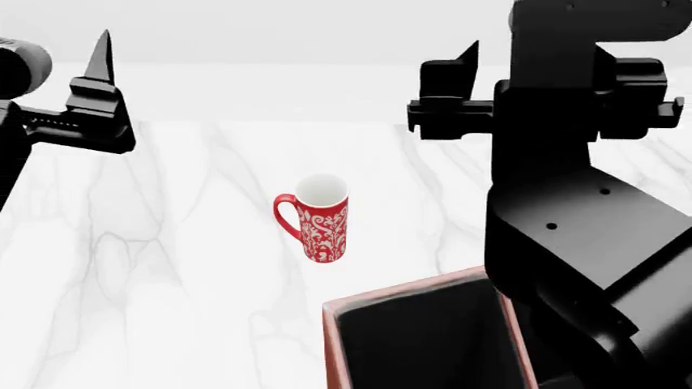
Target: Pick up the book and place it in the right compartment of the caddy.
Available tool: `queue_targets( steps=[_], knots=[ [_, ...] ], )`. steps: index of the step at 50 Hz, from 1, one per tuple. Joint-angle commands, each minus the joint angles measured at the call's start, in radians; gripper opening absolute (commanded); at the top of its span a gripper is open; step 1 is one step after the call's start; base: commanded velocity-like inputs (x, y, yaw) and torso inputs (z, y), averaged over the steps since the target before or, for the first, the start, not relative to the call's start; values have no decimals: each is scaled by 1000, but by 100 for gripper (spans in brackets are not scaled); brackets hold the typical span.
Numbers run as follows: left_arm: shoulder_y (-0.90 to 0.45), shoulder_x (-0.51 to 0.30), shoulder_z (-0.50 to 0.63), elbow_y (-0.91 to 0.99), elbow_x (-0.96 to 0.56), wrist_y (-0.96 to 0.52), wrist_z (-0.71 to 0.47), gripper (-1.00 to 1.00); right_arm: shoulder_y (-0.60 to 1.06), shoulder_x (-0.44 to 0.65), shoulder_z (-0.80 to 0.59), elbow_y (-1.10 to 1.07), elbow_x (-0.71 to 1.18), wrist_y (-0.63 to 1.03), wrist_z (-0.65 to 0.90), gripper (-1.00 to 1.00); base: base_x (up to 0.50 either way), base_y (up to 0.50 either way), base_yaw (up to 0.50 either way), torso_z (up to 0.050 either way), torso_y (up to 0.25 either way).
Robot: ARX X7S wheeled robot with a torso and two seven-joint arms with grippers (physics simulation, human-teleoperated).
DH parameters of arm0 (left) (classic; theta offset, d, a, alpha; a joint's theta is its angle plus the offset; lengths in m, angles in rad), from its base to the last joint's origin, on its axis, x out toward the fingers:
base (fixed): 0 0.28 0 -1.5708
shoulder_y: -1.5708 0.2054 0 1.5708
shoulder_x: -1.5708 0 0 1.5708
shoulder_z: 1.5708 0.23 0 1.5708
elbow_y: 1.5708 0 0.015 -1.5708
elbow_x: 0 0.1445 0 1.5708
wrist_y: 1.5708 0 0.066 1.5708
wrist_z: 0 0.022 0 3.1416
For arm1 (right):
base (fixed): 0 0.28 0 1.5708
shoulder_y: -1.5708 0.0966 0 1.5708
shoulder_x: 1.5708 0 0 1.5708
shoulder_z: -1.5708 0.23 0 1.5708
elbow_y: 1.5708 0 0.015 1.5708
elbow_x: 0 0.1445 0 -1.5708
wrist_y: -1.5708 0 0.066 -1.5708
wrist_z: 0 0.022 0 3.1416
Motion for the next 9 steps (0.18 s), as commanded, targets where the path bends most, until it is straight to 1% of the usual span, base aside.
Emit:
queue_targets(
  steps=[1,9],
  knots=[
    [-86,31,65,-67,23,17,29,100,0,-28,-15,-5,-13,-4,-2,100,0,0,0,0,0],
    [-103,43,81,-84,30,23,33,100,-9,-35,-25,-8,-29,-19,-5,100,0,0,0,0,0]
  ],
)
